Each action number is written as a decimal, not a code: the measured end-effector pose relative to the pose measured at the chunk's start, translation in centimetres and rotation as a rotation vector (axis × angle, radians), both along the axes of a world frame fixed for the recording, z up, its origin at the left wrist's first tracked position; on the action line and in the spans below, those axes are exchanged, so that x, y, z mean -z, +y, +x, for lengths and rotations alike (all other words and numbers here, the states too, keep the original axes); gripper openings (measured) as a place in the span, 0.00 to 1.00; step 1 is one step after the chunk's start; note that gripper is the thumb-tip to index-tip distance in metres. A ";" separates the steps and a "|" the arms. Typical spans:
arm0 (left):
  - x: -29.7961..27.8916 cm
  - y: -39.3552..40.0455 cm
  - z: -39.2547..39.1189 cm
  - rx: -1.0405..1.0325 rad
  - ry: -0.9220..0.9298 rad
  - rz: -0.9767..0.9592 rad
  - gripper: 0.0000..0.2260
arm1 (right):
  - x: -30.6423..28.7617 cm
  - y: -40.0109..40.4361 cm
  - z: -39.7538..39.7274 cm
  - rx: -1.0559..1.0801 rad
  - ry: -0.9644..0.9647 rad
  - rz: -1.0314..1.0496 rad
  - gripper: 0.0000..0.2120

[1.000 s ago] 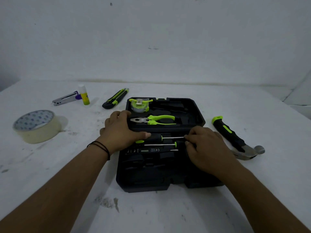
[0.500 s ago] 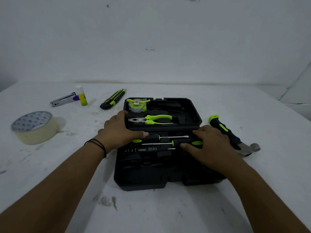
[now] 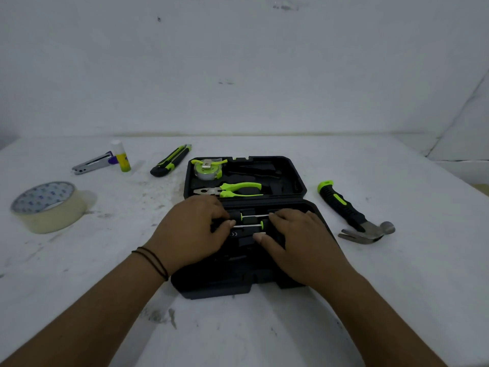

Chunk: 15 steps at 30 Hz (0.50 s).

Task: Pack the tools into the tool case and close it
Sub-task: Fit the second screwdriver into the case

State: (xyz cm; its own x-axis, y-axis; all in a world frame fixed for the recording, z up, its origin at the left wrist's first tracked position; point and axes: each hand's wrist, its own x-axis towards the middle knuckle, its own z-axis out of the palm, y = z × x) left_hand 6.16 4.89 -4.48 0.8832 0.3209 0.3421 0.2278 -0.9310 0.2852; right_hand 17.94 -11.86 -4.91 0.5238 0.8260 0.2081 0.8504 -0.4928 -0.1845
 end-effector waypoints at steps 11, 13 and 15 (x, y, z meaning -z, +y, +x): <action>0.7 -0.7 -0.2 -0.108 -0.041 0.040 0.19 | 0.3 0.6 -0.3 0.061 -0.013 -0.005 0.34; 0.4 -0.5 -0.2 -0.091 -0.027 0.028 0.19 | 0.2 0.5 -0.1 0.047 0.001 -0.020 0.33; -0.2 0.0 -0.2 -0.069 0.019 -0.011 0.17 | -0.3 0.4 0.3 0.032 0.049 -0.045 0.29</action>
State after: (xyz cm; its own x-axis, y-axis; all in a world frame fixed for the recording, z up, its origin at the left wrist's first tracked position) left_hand 5.97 4.85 -4.31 0.8652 0.3848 0.3216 0.2970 -0.9098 0.2899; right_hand 18.23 -11.44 -4.58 0.5584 0.8168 0.1446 0.8248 -0.5281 -0.2021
